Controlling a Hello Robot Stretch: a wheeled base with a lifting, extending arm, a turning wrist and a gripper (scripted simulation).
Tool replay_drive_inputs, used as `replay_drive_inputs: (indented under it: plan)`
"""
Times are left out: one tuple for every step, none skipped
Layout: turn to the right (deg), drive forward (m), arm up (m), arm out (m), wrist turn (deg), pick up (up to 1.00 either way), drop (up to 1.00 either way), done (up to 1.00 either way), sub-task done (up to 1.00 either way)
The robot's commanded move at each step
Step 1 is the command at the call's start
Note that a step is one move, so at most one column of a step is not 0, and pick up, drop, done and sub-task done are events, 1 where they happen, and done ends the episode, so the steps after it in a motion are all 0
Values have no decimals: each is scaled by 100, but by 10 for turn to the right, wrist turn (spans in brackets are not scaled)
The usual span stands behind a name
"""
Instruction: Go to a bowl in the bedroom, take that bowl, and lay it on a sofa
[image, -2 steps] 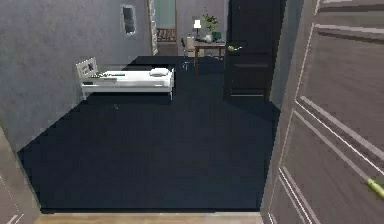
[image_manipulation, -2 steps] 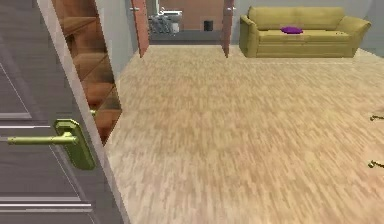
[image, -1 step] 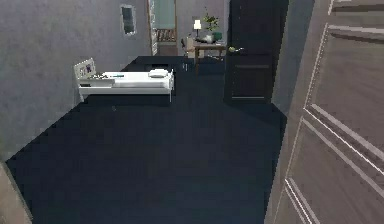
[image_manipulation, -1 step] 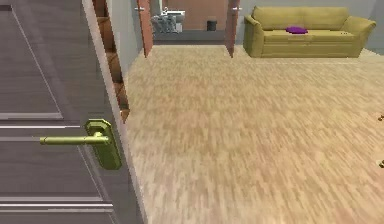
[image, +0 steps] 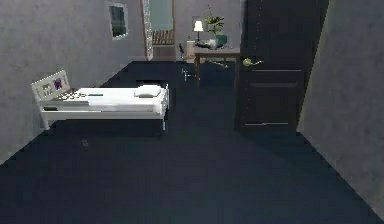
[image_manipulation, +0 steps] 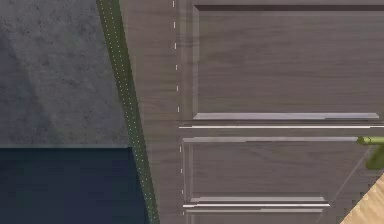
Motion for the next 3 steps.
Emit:
replay_drive_inputs:
  plan:
    - [30,0,0,0,0,0,0,0,0]
    - [0,100,0,0,0,0,0,0,0]
    - [0,100,0,0,0,0,0,0,0]
